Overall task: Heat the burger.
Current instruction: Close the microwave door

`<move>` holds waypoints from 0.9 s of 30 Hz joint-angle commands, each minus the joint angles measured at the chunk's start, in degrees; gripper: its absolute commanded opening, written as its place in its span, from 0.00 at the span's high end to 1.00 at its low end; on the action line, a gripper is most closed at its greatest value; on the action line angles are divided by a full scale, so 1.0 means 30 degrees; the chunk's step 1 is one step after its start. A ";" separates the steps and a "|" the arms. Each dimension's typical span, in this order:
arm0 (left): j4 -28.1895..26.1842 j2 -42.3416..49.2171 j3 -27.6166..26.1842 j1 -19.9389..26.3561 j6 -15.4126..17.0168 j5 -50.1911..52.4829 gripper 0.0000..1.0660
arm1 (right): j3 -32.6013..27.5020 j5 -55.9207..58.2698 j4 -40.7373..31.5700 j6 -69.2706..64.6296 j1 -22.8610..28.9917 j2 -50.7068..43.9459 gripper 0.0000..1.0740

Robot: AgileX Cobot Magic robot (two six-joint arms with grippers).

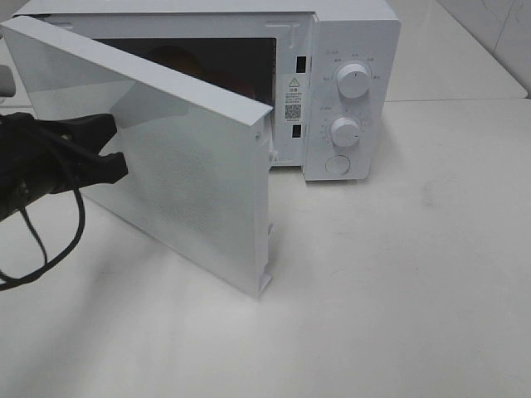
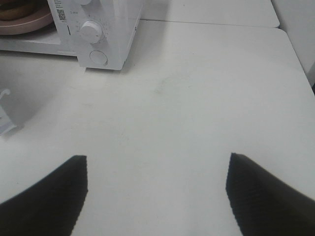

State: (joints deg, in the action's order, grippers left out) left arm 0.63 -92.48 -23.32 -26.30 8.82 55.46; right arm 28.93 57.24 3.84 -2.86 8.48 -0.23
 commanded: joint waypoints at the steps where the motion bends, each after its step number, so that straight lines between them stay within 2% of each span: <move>1: -0.0611 -0.0439 -0.0821 -0.0420 -0.0038 0.0248 1.00 | -0.0038 -0.0076 -0.0019 0.0019 -0.0095 -0.0516 0.30; 3: -0.0649 -0.0688 -0.1089 -0.0554 -0.0038 0.0191 1.00 | -0.0038 -0.0076 -0.0019 0.0019 -0.0095 -0.0516 0.30; 5: -0.0745 -0.1509 -0.2540 -0.1203 -0.0191 -0.0382 1.00 | -0.0038 -0.0076 -0.0019 0.0019 -0.0095 -0.0516 0.30; 6: -0.0745 -0.1509 -0.2540 -0.1203 -0.0191 -0.0382 1.00 | -0.0038 -0.0076 -0.0019 0.0019 -0.0095 -0.0516 0.30; 8: -0.1337 -0.2196 -0.3533 -0.1814 -0.0745 -0.0802 1.00 | -0.0038 -0.0076 -0.0019 0.0019 -0.0095 -0.0516 0.30; 11: -0.2044 -0.2578 -0.4106 -0.2235 -0.1203 -0.0821 1.00 | -0.0038 -0.0076 -0.0019 0.0019 -0.0095 -0.0516 0.30; 13: -0.3018 -0.3189 -0.5118 -0.2827 -0.1929 -0.1261 1.00 | -0.0038 -0.0076 -0.0019 0.0019 -0.0095 -0.0516 0.30; 20: -0.4526 -0.4278 -0.6971 -0.3782 -0.2941 -0.2387 1.00 | -0.0038 -0.0076 -0.0019 0.0019 -0.0095 -0.0516 0.30; 21: -0.5004 -0.4679 -0.7678 -0.4030 -0.3533 -0.2693 1.00 | -0.0038 -0.0076 -0.0019 0.0019 -0.0095 -0.0516 0.30; 22: -0.5004 -0.4679 -0.7678 -0.4030 -0.3533 -0.2693 1.00 | -0.0038 -0.0076 -0.0019 0.0019 -0.0095 -0.0516 0.30; 24: -0.5329 -0.5367 -0.8728 -0.4316 -0.4202 -0.3342 1.00 | -0.0038 -0.0076 -0.0019 0.0019 -0.0095 -0.0516 0.30; 27: -0.5768 -0.5825 -0.9473 -0.4526 -0.4278 -0.3667 1.00 | -0.0038 -0.0076 -0.0019 0.0019 -0.0095 -0.0516 0.30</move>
State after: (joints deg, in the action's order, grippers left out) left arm -15.01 -109.15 -49.79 -39.13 -3.32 45.44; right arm 28.93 57.24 3.84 -2.86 8.48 -0.23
